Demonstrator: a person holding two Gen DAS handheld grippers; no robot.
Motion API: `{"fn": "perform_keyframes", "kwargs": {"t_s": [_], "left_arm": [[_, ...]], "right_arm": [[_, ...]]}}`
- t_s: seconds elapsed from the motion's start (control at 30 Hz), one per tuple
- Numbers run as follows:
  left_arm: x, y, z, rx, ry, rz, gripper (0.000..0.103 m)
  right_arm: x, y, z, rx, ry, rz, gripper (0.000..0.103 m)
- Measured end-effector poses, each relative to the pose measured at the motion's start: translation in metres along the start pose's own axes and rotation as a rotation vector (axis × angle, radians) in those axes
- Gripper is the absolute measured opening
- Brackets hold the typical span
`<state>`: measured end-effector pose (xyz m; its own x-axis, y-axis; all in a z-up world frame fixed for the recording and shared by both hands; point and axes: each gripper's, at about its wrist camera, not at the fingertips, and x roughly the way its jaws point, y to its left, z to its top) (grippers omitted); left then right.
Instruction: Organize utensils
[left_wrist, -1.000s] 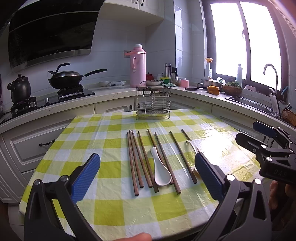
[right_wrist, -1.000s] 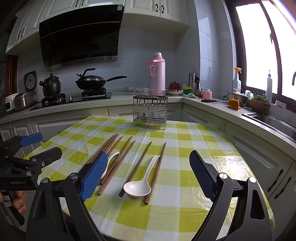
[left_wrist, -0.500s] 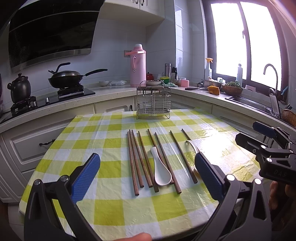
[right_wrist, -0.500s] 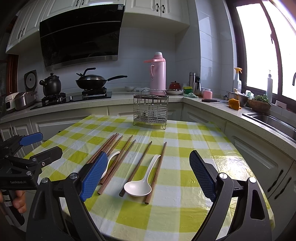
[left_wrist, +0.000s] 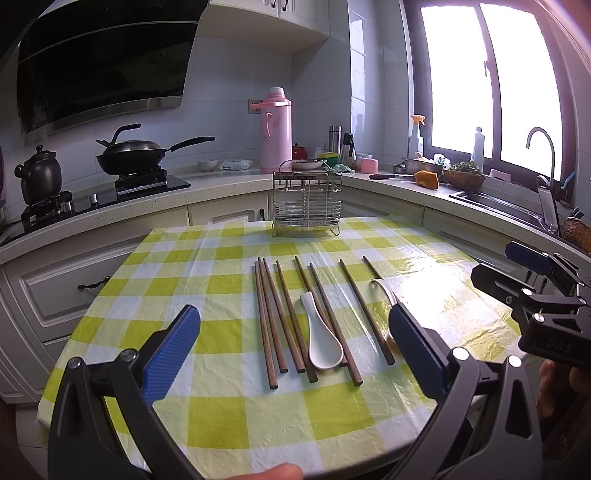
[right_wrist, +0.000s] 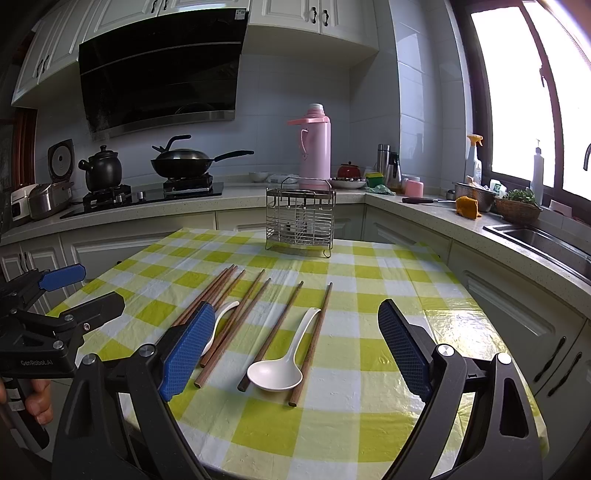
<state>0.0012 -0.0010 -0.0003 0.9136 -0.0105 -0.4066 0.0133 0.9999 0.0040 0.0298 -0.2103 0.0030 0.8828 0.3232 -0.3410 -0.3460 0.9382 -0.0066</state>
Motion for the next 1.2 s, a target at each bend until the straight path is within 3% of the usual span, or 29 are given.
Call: {"fn": "perform_keyframes", "kwargs": {"t_s": [0.47,0.6,0.83,1.03,1.2], "left_arm": [[0.006,0.002,-0.001,0.000,0.021,-0.003,0.099],[0.025,0.006,0.002,-0.013,0.062,-0.040,0.099],[0.078,0.015,0.011,-0.069,0.151,-0.089,0.099],[0.134,0.018,0.014,-0.127,0.295,-0.171,0.073],[0.171,0.020,0.009,-0.158,0.396,-0.211,0.049]], "right_arm": [[0.009,-0.004,-0.002,0.008,0.024,-0.003,0.085],[0.032,-0.011,0.001,0.027,0.092,0.001,0.085],[0.099,-0.021,-0.004,0.075,0.284,0.028,0.084],[0.145,-0.021,-0.010,0.092,0.390,0.034,0.071],[0.171,-0.022,-0.015,0.100,0.457,0.053,0.049]]}}
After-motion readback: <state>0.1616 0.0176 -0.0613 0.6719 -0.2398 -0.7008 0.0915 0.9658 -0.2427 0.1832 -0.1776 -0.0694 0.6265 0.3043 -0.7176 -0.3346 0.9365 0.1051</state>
